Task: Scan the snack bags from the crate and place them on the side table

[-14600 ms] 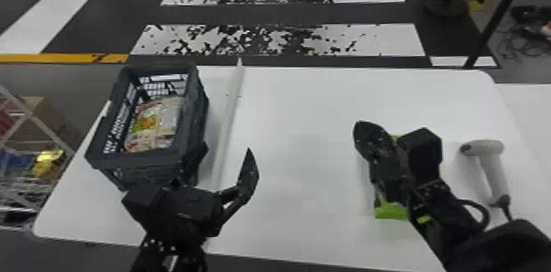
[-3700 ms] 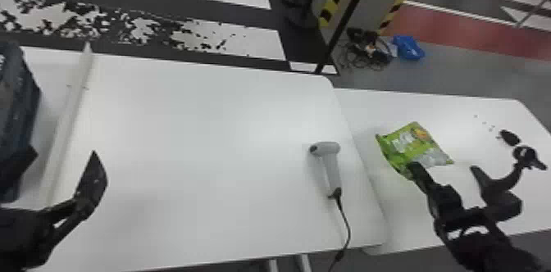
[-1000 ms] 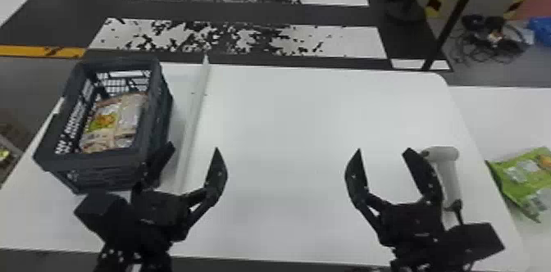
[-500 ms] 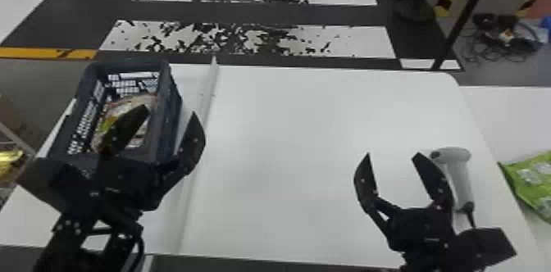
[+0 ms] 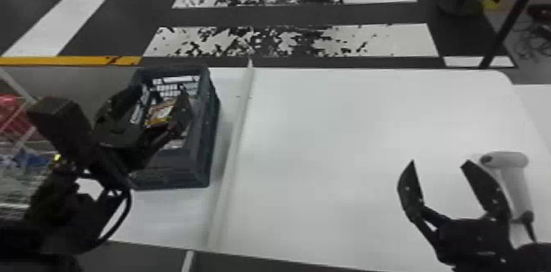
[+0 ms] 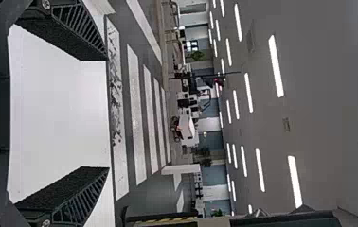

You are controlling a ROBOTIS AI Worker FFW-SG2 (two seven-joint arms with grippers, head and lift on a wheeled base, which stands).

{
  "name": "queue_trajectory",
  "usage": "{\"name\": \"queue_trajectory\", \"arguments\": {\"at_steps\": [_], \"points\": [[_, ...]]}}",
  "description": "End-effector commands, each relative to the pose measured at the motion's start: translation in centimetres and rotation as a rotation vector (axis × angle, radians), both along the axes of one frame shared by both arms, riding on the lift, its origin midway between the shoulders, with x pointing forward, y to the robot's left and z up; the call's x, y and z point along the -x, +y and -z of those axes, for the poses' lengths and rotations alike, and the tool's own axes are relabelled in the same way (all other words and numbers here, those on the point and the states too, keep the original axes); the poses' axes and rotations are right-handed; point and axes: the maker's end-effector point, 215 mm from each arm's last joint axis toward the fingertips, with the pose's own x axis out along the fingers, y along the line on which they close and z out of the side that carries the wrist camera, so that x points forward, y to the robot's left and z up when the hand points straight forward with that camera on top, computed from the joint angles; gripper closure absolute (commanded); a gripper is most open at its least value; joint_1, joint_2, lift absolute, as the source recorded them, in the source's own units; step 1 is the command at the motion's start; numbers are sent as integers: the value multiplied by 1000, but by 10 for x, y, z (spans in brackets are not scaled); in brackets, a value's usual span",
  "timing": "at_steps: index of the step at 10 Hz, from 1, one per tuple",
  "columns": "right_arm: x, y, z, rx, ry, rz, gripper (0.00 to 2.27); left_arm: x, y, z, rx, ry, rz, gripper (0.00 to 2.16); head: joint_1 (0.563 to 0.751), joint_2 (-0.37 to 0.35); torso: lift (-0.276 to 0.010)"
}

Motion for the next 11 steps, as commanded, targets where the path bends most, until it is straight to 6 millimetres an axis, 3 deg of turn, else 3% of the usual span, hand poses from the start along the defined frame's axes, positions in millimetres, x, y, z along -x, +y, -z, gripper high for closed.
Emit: {"name": "queue_trajectory", "arguments": {"at_steps": [1, 3, 4, 7, 11], "points": [[1, 1, 2, 2, 6, -3, 53, -12, 33, 6, -49, 74, -34, 87, 695, 182, -81], [1, 2, 6, 5, 11, -5, 53, -28, 71, 15, -90, 167, -45, 83, 695, 219, -81], [2, 4, 6, 5, 11, -8, 56, -36, 85, 13, -145, 184, -37, 83, 695, 244, -81], [10, 8, 14, 7, 30, -18, 56, -52, 118, 35, -176, 293, -22, 83, 695, 291, -81], [12, 22, 16, 8, 36, -50, 60, -76, 125, 74, -256, 406, 36, 70, 695, 332, -81]]}}
